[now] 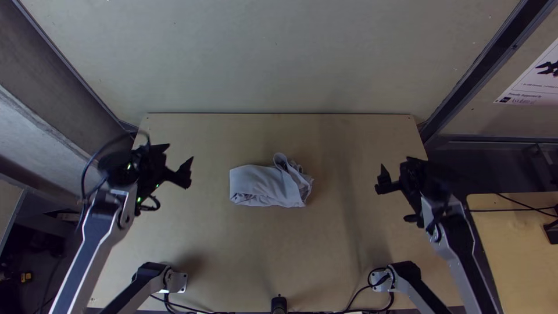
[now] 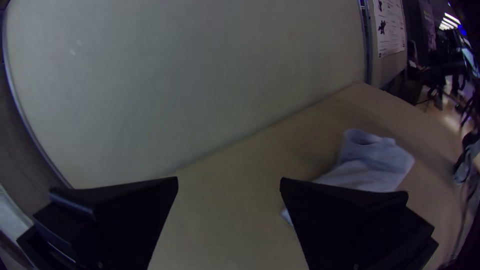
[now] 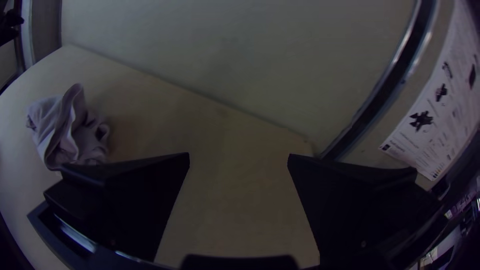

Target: Fold the t-shirt

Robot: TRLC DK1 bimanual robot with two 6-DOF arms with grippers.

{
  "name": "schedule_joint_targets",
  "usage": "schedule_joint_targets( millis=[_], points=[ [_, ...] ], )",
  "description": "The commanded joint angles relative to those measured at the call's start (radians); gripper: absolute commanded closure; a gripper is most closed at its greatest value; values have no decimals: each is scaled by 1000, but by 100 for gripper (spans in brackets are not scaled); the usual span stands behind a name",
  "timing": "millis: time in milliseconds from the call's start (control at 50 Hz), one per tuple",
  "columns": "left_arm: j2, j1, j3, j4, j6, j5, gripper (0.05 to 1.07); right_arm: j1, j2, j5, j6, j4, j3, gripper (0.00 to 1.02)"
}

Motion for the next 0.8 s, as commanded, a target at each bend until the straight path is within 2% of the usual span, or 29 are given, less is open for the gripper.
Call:
schedule_joint_targets(
  millis=[0,60,200,380,560,720,780],
  points=[
    [-129,57,-152,99,83,14,9,-71,-100,10,-44,120,-124,12],
    [-172,106,-196,119,81,50,9,-116,-135,10,-65,216,-190,12],
    [-286,261,-351,245,66,201,9,-157,-200,8,-93,456,-333,12],
    [-386,328,-512,361,8,247,9,-154,-186,-13,-87,679,-452,12],
    [-542,388,-718,472,-65,315,9,-102,-174,-21,-59,777,-540,9],
    [-815,390,-856,418,-95,315,9,-104,-178,-25,-25,837,-614,7],
    [-813,394,-859,401,-98,315,9,-113,-175,-25,-7,866,-638,7]
  ],
)
